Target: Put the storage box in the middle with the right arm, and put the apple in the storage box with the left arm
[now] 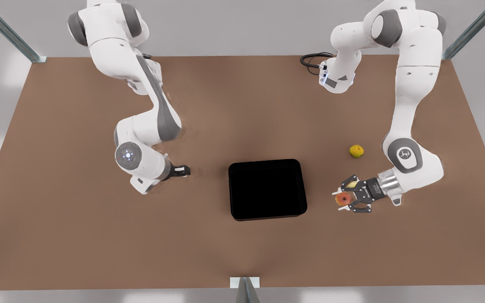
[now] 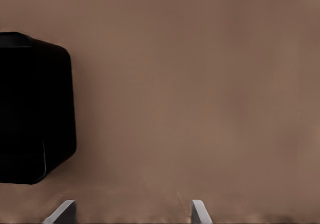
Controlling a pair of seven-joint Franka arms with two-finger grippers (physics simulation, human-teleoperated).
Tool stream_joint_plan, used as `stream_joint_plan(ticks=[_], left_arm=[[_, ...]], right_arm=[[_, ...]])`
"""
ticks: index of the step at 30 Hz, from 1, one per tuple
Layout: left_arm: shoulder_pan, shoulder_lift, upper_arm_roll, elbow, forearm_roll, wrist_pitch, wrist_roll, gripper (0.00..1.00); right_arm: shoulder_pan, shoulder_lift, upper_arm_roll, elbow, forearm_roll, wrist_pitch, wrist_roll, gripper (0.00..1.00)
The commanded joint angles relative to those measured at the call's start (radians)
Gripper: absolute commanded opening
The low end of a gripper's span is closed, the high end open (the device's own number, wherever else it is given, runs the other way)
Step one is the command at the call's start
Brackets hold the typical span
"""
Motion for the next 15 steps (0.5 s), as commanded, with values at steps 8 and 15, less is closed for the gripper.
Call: stream_joint_plan(ticks=[8,15], left_arm=[[-0.018,0.059,-0.355,-0.004,0.943,0.207,-0.738,0.48],[-0.161,0.168,-0.353,0.016,1.225,0.293,-1.010,0.95]], right_arm=[[-0.239,-0.332,-0.010,-0.100,-0.246,-0.177,-0.156,1.00],[-0.265,-0.329,-0.006,-0.029,-0.241,-0.261,-0.151,1.00]])
